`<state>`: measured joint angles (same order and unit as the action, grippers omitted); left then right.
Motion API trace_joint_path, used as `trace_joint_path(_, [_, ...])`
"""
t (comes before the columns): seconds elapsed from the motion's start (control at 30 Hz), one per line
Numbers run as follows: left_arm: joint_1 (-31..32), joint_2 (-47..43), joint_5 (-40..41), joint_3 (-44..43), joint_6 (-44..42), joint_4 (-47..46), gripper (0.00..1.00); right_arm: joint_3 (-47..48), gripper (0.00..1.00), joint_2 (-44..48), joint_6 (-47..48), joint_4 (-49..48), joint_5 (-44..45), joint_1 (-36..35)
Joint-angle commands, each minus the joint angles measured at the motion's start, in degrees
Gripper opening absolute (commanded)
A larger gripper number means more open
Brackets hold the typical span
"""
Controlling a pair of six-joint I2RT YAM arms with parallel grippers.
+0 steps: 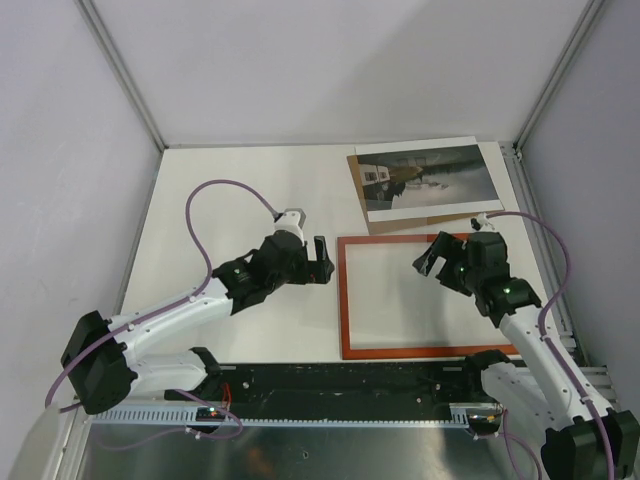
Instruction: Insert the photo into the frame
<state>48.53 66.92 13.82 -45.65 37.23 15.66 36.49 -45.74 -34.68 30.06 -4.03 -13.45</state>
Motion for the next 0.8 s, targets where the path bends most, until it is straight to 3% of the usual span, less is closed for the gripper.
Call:
trace_joint_path(0.0, [-0.7, -0.9, -0.4, -0.9, -1.3, -1.1, 1.00, -1.6, 0.99, -1.3, 0.2, -4.0, -1.0, 0.2])
trace_joint_path(0.33, [-8.3, 2.8, -7.1, -0.6, -1.0, -1.2, 1.00, -6.3, 0.99, -6.7, -0.8, -12.3, -2.5, 0.2])
trace_joint_path(0.5, [-14.5, 8.8, -13.7, -1.5, -3.1, -2.4, 1.00, -7.9, 0.99, -10.0, -1.5, -15.7, -2.9, 0.3])
trace_joint_path(0.77, [-19.2, 20.5, -26.0, -4.4, -6.5, -6.0, 1.00, -10.8, 0.99, -14.3, -2.2, -20.9, -2.5, 0.7])
